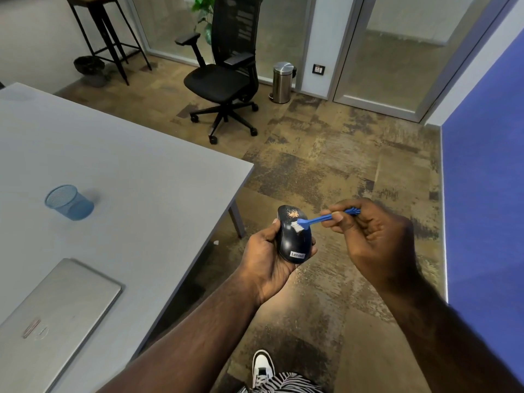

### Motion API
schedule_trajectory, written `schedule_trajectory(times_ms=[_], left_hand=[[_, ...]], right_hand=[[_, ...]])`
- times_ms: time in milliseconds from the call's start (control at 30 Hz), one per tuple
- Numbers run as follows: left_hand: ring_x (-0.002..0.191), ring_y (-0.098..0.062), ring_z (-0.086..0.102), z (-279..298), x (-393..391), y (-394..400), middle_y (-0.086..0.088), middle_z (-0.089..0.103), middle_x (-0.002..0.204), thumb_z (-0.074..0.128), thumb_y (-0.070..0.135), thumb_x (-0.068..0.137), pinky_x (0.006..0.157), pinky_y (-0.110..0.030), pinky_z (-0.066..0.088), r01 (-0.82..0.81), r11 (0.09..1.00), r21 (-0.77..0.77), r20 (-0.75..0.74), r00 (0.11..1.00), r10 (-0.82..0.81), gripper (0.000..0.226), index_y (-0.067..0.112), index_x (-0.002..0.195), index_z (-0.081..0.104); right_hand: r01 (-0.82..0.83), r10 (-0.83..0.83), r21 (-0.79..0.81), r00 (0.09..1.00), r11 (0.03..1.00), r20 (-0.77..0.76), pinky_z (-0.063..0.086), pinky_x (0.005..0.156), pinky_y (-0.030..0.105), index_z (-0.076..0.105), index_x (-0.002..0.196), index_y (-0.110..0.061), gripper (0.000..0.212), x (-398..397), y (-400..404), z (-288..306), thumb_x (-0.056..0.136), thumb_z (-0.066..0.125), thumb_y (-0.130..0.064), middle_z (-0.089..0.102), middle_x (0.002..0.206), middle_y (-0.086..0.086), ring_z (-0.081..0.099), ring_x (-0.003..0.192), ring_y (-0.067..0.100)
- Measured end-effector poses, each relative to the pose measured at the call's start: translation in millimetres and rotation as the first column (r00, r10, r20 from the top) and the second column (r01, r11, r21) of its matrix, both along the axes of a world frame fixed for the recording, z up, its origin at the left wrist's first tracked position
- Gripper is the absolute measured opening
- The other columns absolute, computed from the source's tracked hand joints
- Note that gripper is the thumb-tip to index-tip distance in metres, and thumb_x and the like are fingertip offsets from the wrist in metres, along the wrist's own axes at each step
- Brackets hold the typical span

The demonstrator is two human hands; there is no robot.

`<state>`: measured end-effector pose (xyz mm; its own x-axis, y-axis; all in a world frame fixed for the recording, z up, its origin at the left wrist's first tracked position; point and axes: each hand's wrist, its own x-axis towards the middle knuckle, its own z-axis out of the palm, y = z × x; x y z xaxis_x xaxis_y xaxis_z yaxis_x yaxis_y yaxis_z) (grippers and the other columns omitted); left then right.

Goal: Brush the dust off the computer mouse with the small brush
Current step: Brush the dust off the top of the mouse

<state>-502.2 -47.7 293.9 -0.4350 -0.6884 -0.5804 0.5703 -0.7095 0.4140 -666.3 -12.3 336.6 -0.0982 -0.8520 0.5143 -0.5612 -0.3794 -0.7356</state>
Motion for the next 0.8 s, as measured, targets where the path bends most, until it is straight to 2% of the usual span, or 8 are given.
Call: schedule_trajectory(times_ms=[167,367,433,533,633,733,800], left_hand=[[0.091,-0.035,0.061,-1,-2,4,-0.028,0.060,0.113,0.034,0.035,0.101,0.091,-0.047,0.049,0.031,1.000,-0.001,0.003,0.999,-0.031,0.047,0.000,0.125,0.056],[0.094,-0.037,0.061,1,-3,8,-0.026,0.061,0.112,0.037,0.032,0.101,0.087,-0.047,0.052,0.061,0.998,0.009,-0.030,0.998,-0.060,0.043,0.002,0.123,0.057],[0.094,-0.037,0.060,2,-1,8,-0.026,0.060,0.114,0.037,0.033,0.100,0.085,-0.046,0.053,0.063,0.998,0.010,-0.030,0.998,-0.063,0.044,0.002,0.125,0.056],[0.094,-0.037,0.061,1,2,7,-0.025,0.060,0.116,0.036,0.033,0.101,0.084,-0.046,0.054,0.056,0.998,0.012,-0.031,0.998,-0.056,0.046,0.003,0.130,0.054],[0.094,-0.037,0.061,0,2,7,-0.025,0.058,0.118,0.036,0.034,0.101,0.087,-0.047,0.052,0.061,0.998,0.011,-0.031,0.998,-0.060,0.048,0.003,0.133,0.052],[0.096,-0.038,0.060,-1,0,9,-0.025,0.059,0.117,0.037,0.033,0.100,0.088,-0.047,0.052,0.076,0.997,0.016,-0.028,0.997,-0.075,0.046,0.002,0.131,0.053],[0.100,-0.039,0.058,-1,-2,10,-0.026,0.058,0.119,0.037,0.032,0.100,0.087,-0.047,0.052,0.082,0.996,0.024,-0.031,0.996,-0.082,0.045,0.003,0.130,0.053]], right_hand=[[0.067,-0.069,0.066,0.997,0.996,0.019,0.063,0.064,0.034,0.069,0.101,-0.013,0.015,0,-8,-4,0.092,0.062,-0.004,0.073,0.085,-0.005,0.075,0.079,0.004],[0.217,-0.220,0.136,0.975,0.967,0.009,0.063,0.066,0.041,0.070,0.104,-0.013,0.014,-12,-31,-14,0.094,0.061,-0.008,0.072,0.086,-0.003,0.075,0.079,0.010],[0.211,-0.223,0.145,0.972,0.967,0.070,0.063,0.068,0.036,0.069,0.104,-0.013,0.014,-11,-31,-9,0.094,0.061,-0.008,0.072,0.086,-0.005,0.075,0.078,0.007],[0.111,-0.141,0.152,0.968,0.982,0.209,0.062,0.067,0.029,0.067,0.097,-0.014,0.012,-6,-25,-1,0.094,0.060,-0.005,0.074,0.086,-0.002,0.075,0.077,0.009],[0.078,-0.105,0.176,0.983,0.981,0.151,0.062,0.065,0.029,0.067,0.096,-0.016,0.013,-2,-24,-2,0.094,0.061,-0.005,0.075,0.085,-0.001,0.075,0.075,0.008],[0.174,-0.193,0.197,0.978,0.965,0.081,0.063,0.067,0.033,0.069,0.096,-0.017,0.014,-5,-32,-5,0.094,0.061,-0.006,0.071,0.081,-0.012,0.074,0.074,0.002],[0.192,-0.224,0.213,0.965,0.958,0.136,0.063,0.068,0.033,0.069,0.096,-0.015,0.013,-7,-34,-2,0.094,0.060,-0.006,0.070,0.082,-0.013,0.074,0.075,0.003]])
